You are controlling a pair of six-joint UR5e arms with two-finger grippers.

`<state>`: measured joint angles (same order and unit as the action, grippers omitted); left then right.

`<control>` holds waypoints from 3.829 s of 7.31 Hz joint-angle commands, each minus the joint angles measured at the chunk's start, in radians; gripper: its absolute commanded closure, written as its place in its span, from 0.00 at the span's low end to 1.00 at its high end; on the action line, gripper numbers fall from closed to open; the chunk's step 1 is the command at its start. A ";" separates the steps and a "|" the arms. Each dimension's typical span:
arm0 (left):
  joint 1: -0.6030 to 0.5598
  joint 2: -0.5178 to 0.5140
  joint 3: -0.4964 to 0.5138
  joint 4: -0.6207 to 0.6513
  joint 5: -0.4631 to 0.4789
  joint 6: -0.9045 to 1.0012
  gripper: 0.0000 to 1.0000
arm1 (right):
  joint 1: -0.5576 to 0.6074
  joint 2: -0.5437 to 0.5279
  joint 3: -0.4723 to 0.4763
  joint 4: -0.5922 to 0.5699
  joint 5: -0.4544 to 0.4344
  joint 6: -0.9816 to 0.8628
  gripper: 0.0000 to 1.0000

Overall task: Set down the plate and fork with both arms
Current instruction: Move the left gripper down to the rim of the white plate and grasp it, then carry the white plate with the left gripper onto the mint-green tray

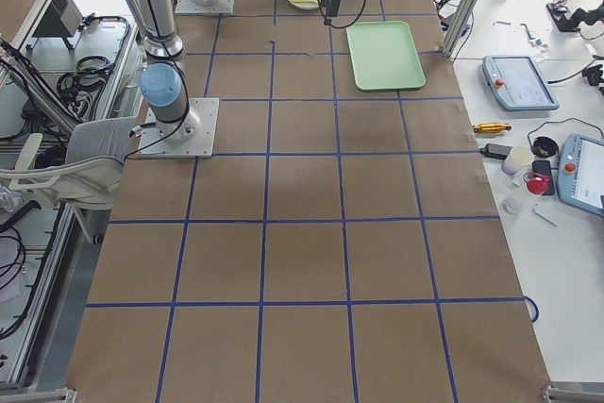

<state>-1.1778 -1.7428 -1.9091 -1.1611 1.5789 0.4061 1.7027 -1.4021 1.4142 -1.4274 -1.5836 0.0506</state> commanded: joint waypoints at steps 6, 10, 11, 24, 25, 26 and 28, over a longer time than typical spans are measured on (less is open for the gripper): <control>0.029 -0.168 -0.045 0.046 0.007 0.134 0.27 | 0.003 0.003 0.006 -0.001 0.011 0.000 0.00; 0.029 -0.192 -0.036 0.047 0.009 0.137 1.00 | 0.005 0.005 0.011 -0.001 0.011 0.000 0.00; 0.029 -0.190 -0.030 0.049 0.009 0.140 1.00 | 0.005 0.005 0.011 -0.001 0.011 0.000 0.00; -0.262 -0.398 0.586 -0.232 -0.442 -0.401 1.00 | 0.006 0.006 0.012 0.002 0.011 0.002 0.00; -0.308 -0.453 0.614 -0.154 -0.462 -0.415 1.00 | 0.006 0.006 0.012 0.002 0.011 0.002 0.00; -0.347 -0.504 0.631 -0.093 -0.468 -0.465 1.00 | 0.006 0.006 0.012 0.002 0.011 0.002 0.00; -0.391 -0.587 0.648 -0.008 -0.468 -0.458 1.00 | 0.009 0.006 0.012 0.002 0.013 0.003 0.00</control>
<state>-1.5363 -2.2770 -1.2749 -1.2233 1.1128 -0.0475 1.7104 -1.3959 1.4266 -1.4251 -1.5720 0.0525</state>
